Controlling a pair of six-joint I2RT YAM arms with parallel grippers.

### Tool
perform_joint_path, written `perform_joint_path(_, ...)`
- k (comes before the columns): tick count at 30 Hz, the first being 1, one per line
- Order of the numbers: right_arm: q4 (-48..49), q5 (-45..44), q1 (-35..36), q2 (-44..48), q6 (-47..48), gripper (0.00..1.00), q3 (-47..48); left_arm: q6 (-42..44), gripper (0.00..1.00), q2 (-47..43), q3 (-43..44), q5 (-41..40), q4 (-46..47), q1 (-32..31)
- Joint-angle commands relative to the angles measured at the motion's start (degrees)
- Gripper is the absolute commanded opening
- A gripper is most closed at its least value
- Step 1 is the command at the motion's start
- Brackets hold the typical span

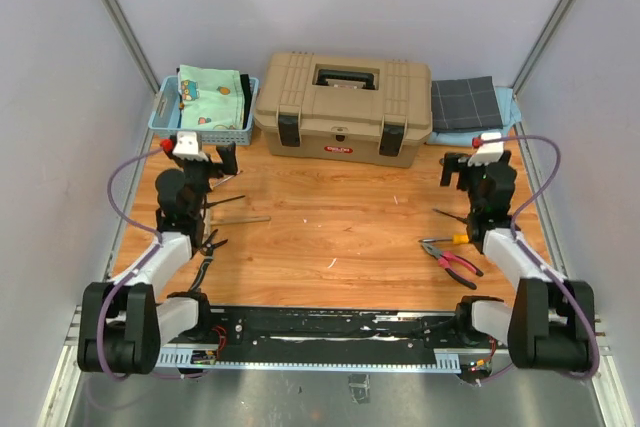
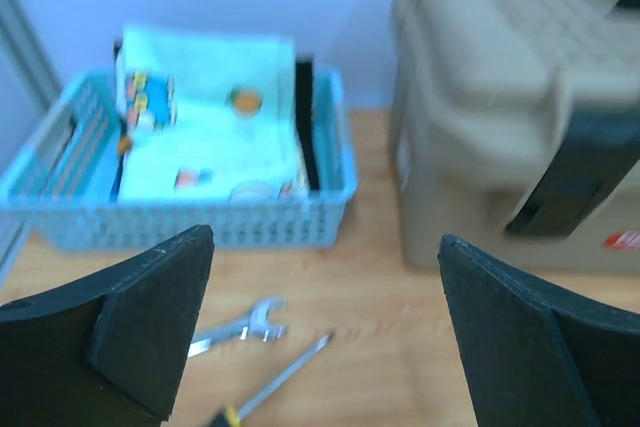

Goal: Pack the tool kit
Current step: Move the toolbox to the center of the board.

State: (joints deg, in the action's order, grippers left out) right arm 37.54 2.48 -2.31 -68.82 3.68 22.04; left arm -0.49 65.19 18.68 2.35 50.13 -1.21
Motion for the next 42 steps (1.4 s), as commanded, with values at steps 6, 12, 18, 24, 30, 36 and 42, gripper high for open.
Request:
perform_joint_path(6, -23.57, 2.24, 0.72, 5.86, -6.12, 0.98, 21.75, -7.5, 0.99, 7.66, 30.66, 12.1, -27.22, 0.22)
perform_joint_path(12, -27.99, 11.52, 0.72, -1.64, -11.74, 0.99, 34.37, -11.92, 0.99, 24.2, 50.51, 22.59, -34.07, 0.33)
perform_joint_path(18, -27.66, 15.35, 0.81, -4.82, -11.58, 1.0, 37.07, -7.34, 0.99, 32.77, 62.75, 29.32, -34.11, -2.84)
perform_joint_path(24, -25.28, 18.23, 0.81, -4.84, -10.59, 0.99, 33.84, 0.77, 0.99, 41.77, 74.51, 40.68, -34.51, -7.44)
perform_joint_path(30, -23.5, 19.0, 0.83, -2.55, -7.95, 0.99, 28.26, 1.31, 0.97, 56.04, 90.29, 52.42, -33.86, -8.45)
perform_joint_path(36, -22.07, 18.08, 0.81, -0.74, -7.27, 0.99, 25.71, 3.24, 0.95, 67.27, 102.33, 58.9, -37.9, -8.43)
perform_joint_path(42, -21.76, 16.91, 0.81, -1.53, -7.19, 0.99, 25.46, 2.02, 0.95, 67.73, 98.88, 62.29, -31.68, -8.54)
